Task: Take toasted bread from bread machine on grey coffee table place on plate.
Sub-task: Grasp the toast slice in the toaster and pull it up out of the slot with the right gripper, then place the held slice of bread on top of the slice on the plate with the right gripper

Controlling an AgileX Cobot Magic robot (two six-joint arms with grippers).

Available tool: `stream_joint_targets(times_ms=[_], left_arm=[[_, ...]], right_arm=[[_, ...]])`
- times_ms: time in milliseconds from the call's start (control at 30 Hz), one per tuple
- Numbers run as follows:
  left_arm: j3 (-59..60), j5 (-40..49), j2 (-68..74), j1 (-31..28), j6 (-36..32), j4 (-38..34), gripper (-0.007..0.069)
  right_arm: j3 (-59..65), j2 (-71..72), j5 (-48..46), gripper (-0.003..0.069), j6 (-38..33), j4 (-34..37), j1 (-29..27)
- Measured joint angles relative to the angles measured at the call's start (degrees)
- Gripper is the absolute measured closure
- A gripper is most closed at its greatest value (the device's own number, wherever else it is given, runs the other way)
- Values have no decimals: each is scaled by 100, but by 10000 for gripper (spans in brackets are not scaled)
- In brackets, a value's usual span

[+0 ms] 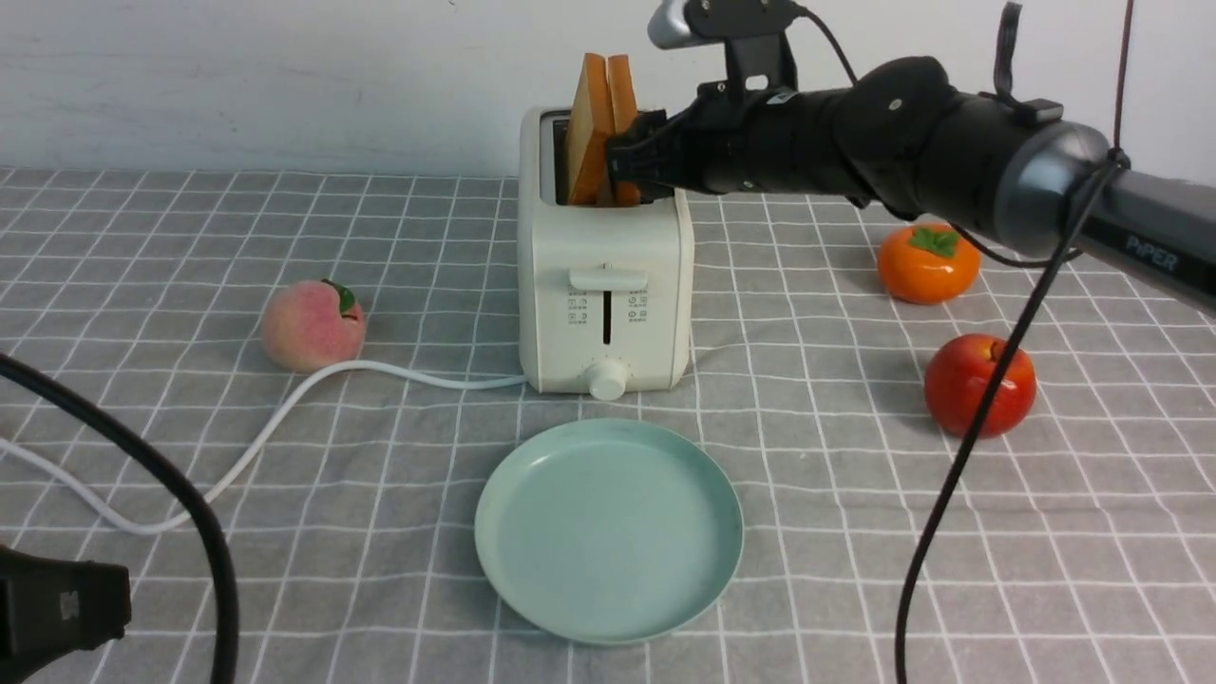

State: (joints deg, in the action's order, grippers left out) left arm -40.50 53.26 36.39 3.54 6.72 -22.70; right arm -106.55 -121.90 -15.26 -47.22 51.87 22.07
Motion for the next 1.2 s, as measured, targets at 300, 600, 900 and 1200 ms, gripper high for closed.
stream_joint_targets(times_ms=[300,600,900,1200], left_arm=[[0,61,0,0,0,-6,638],[0,61,0,0,0,-6,638],[0,61,0,0,0,-6,638],[0,-144,0,0,0,-6,638]], right_arm=[[0,62,72,568,-82,-81,0],[-4,1129,-84,568,-270,-145,0],[-4,2116,-1331,568,48,-286,-201],[-4,3460,-3989,568,1409,-778,-1343]])
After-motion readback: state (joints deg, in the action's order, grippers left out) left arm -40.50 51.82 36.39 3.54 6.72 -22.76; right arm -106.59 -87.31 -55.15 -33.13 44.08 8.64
